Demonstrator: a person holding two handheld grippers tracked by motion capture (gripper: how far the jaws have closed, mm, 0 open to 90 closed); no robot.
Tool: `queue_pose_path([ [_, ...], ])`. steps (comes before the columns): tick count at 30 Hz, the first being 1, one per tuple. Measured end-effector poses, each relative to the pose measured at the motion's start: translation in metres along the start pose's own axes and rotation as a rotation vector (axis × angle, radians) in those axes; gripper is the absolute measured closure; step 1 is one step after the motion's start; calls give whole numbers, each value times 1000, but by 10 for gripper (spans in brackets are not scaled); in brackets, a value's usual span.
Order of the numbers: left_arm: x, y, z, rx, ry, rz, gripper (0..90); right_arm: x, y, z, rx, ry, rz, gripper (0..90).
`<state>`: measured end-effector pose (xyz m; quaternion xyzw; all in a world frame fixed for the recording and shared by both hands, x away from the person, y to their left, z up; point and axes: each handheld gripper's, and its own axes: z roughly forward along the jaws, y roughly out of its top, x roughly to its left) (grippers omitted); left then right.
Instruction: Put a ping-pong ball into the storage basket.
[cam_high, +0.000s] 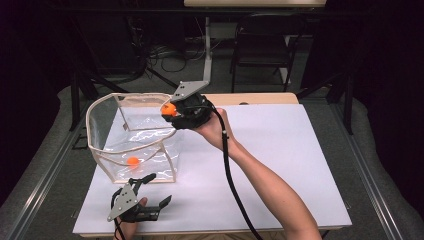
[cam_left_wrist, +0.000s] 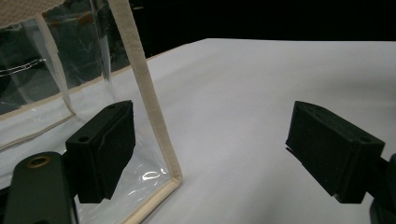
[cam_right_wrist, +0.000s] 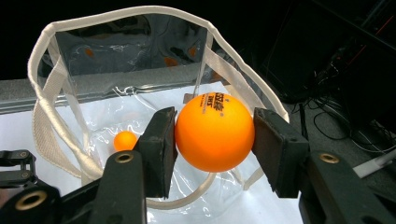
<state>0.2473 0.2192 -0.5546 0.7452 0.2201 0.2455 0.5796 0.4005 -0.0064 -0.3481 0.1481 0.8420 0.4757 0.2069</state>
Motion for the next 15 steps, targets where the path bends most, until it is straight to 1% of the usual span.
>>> queue_pose_path([
  [10, 0, 0, 1, 1, -4, -3, 155, 0, 1, 3, 2, 8, -2, 508],
  [13, 1, 0, 1, 0, 0, -3, 155, 0, 2, 4, -4, 9, -3, 508],
  [15, 1, 0, 1, 1, -1, 1, 155, 1, 3, 5, -2, 11, -4, 508],
])
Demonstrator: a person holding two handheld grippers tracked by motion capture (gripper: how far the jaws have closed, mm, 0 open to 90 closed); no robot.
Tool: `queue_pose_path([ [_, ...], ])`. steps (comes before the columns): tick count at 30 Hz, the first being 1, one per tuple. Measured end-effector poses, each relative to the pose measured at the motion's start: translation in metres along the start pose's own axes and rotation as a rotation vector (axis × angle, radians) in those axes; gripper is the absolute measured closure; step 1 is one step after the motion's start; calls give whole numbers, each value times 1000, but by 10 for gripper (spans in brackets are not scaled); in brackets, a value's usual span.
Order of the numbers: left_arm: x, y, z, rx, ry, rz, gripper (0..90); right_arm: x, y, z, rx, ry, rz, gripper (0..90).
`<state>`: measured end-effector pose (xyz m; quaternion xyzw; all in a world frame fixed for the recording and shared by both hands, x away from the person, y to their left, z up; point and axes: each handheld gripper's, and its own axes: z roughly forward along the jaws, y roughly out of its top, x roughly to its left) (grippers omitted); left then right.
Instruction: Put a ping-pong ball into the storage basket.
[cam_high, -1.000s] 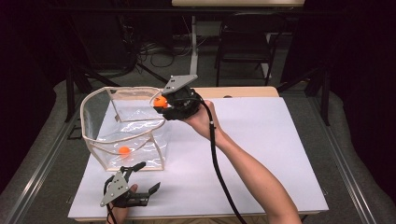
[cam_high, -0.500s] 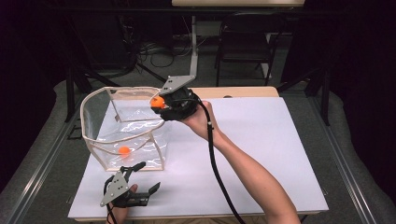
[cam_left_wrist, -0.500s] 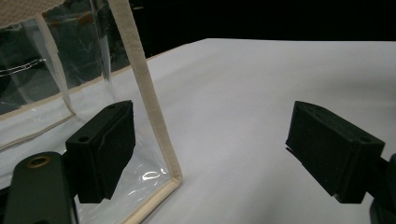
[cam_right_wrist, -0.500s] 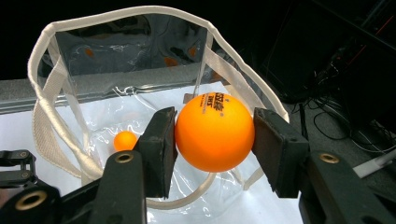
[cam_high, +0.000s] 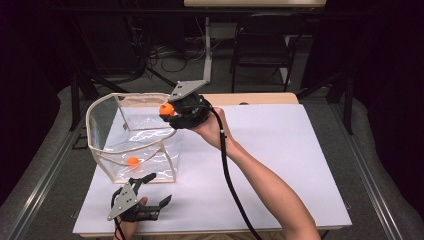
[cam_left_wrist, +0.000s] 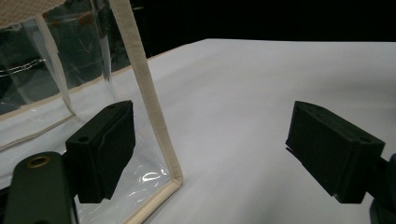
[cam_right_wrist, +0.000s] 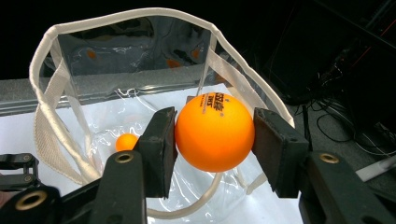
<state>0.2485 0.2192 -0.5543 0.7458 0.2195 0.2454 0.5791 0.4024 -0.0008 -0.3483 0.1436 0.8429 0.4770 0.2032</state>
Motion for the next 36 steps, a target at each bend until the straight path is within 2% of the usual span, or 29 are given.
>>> queue_pose_path([
  [11, 0, 0, 3, 0, -11, -5, 155, 8, 6, 9, 17, 14, -19, 508],
  [36, 1, 0, 2, -5, -14, -6, 155, 10, 6, 20, 54, 23, -29, 508],
])
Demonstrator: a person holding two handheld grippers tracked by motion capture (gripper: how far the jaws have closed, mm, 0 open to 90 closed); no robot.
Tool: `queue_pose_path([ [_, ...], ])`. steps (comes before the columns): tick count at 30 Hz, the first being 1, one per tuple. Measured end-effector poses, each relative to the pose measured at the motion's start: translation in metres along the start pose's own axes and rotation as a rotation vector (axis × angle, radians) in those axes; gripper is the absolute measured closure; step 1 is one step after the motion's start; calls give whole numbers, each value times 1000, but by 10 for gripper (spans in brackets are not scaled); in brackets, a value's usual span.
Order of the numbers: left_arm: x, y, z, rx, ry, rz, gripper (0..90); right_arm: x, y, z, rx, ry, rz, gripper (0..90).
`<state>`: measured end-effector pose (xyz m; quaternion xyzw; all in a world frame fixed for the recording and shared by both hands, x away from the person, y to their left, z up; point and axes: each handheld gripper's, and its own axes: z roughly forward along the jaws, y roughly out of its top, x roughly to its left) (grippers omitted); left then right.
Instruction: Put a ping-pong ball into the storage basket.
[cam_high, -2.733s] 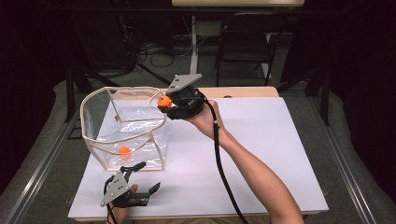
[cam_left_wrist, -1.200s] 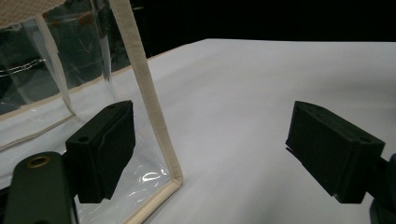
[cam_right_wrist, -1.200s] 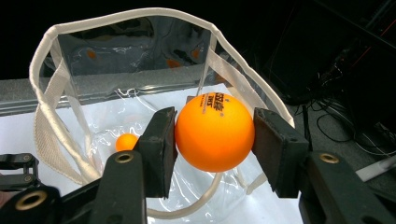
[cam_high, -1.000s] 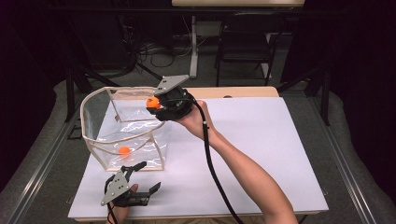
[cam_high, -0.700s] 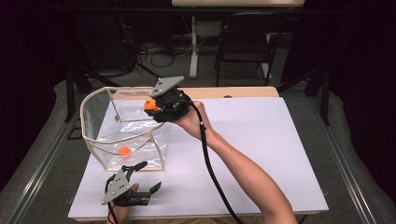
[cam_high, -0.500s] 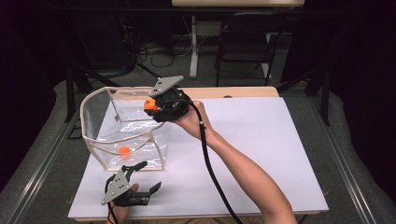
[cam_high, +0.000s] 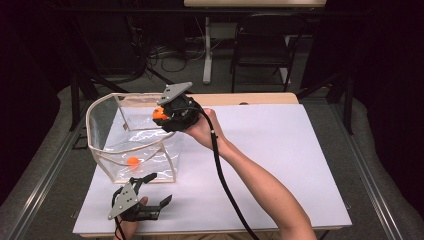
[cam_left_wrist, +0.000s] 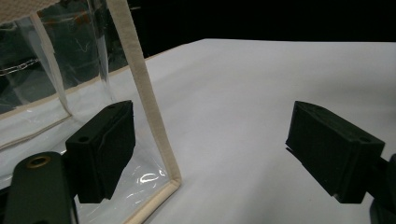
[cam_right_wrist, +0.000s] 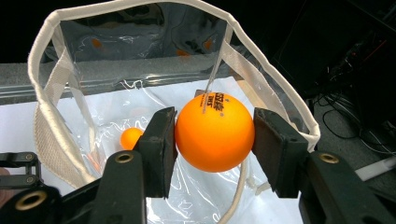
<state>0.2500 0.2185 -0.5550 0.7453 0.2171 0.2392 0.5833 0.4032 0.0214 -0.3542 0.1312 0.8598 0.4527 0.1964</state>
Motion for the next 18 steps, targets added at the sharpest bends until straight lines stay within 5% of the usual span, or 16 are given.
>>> queue_pose_path([
  [18, 1, 0, 1, 1, -2, -2, 155, -1, 0, -1, 7, -3, 0, 508],
])
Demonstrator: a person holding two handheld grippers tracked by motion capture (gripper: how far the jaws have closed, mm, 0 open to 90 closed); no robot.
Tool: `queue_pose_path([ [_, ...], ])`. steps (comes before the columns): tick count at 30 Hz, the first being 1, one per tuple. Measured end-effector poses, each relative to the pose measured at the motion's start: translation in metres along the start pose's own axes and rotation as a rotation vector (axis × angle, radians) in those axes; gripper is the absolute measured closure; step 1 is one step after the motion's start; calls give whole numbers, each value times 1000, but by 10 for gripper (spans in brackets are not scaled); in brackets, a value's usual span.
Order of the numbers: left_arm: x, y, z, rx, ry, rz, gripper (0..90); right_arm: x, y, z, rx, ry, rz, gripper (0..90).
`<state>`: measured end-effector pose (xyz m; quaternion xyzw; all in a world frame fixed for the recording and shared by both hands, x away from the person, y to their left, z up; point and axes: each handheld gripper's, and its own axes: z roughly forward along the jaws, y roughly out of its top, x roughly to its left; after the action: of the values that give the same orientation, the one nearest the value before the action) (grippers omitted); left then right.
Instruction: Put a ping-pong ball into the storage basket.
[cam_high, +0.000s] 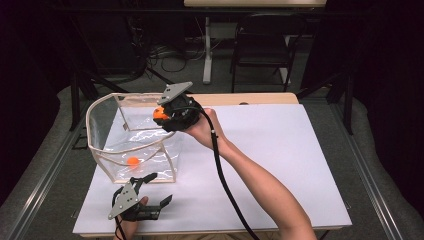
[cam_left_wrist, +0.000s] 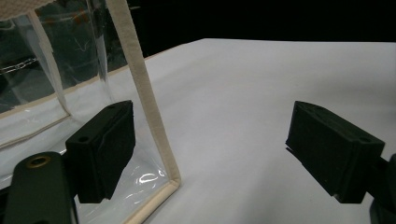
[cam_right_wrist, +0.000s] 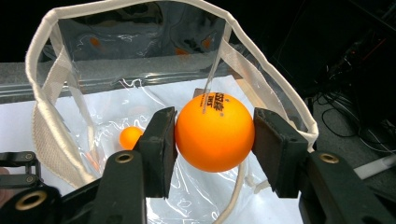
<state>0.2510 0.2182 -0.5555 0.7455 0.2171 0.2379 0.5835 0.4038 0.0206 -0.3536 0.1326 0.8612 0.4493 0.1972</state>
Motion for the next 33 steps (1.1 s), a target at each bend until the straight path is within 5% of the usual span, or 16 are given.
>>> queue_pose_path([
  [33, -1, 1, 1, 2, -6, 1, 155, 16, 15, 28, 114, 50, -50, 508],
])
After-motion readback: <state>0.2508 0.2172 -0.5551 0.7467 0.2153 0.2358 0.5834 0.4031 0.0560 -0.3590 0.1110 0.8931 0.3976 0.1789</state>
